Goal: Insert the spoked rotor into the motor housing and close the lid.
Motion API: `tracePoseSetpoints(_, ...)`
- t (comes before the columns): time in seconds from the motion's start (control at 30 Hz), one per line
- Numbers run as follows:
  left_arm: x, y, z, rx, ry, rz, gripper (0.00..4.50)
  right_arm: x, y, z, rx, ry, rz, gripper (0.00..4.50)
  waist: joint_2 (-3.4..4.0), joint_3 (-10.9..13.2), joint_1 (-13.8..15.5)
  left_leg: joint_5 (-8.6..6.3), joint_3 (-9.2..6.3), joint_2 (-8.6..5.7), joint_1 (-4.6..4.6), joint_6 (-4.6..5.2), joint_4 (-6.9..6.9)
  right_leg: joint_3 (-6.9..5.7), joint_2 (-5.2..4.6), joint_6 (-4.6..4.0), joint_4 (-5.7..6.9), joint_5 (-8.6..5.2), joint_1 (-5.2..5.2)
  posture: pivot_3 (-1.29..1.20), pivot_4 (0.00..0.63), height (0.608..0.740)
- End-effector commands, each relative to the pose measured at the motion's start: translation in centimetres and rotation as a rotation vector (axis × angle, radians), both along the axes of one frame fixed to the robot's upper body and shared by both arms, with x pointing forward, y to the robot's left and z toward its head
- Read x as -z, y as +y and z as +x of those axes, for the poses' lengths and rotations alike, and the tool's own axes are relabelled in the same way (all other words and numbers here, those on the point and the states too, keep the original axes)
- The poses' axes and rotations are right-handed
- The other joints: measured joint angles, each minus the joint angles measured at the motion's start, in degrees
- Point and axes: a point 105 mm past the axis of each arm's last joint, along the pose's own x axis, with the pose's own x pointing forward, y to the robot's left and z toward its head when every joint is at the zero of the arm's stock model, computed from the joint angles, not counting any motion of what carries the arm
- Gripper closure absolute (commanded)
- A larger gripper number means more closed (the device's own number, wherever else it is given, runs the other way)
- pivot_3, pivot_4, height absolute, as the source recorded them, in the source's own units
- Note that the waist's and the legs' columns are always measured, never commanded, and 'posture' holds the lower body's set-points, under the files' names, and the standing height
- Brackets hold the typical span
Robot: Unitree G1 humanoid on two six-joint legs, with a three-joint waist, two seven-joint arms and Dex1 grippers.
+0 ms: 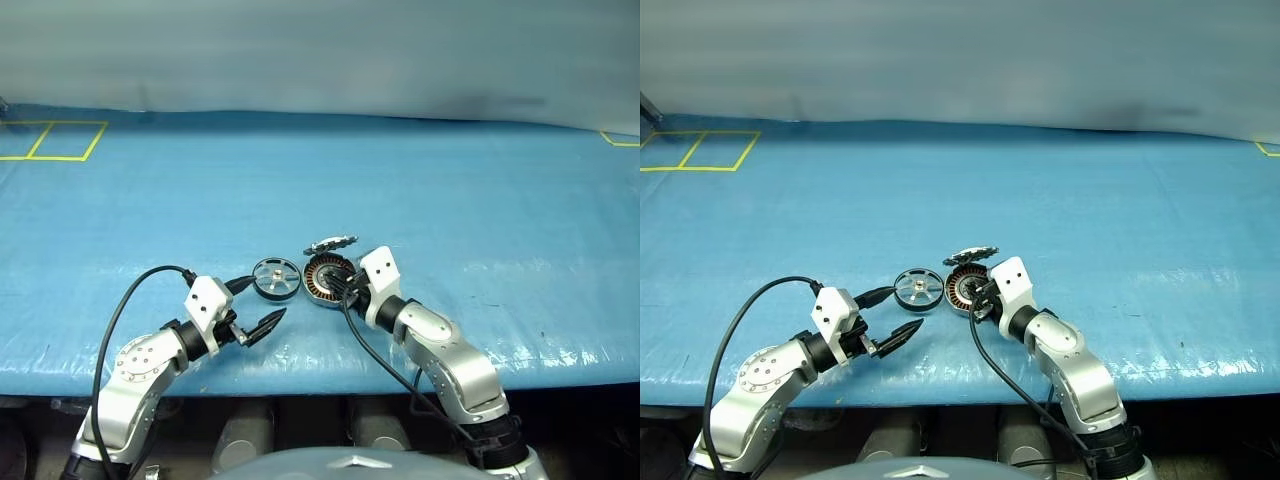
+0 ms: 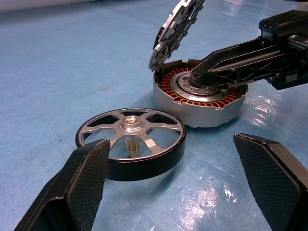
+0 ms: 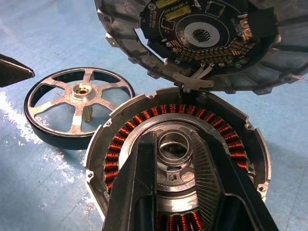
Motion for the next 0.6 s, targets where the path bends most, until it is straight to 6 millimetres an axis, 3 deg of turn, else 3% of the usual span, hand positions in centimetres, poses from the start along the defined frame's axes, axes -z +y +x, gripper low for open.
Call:
tracePoseSetpoints(0.03, -0.96, -0.42, -0.17, 0.024, -0.038, -0.009, 0.0, -0.88, 0.45, 0.24, -0.01, -0.033, 0.018, 3.84, 0.0, 0.0, 0.0, 0.0, 0.0, 0.0, 0.0, 0.0, 0.0, 0.0, 0.0, 0.0, 0.0, 0.0, 0.0, 0.0, 0.15, 0.74)
tracePoseSetpoints(0.4, -0.75, -0.25, -0.13, 0.019, -0.033, -0.006, 0.0, -0.51, 0.42, -0.07, -0.018, -0.016, 0.006, 3.84, 0.0, 0.0, 0.0, 0.0, 0.0, 0.0, 0.0, 0.0, -0.01, 0.0, 0.0, 0.0, 0.0, 0.0, 0.0, 0.0, 0.15, 0.74)
tracePoseSetpoints(0.6, -0.65, -0.18, -0.06, 0.021, -0.03, -0.006, 0.0, -1.42, -0.05, -0.28, -0.014, -0.033, 0.017, 3.84, 0.0, 0.0, 0.0, 0.0, 0.0, 0.0, 0.0, 0.0, -0.01, 0.0, 0.0, 0.0, 0.0, 0.0, -0.01, 0.0, 0.15, 0.74)
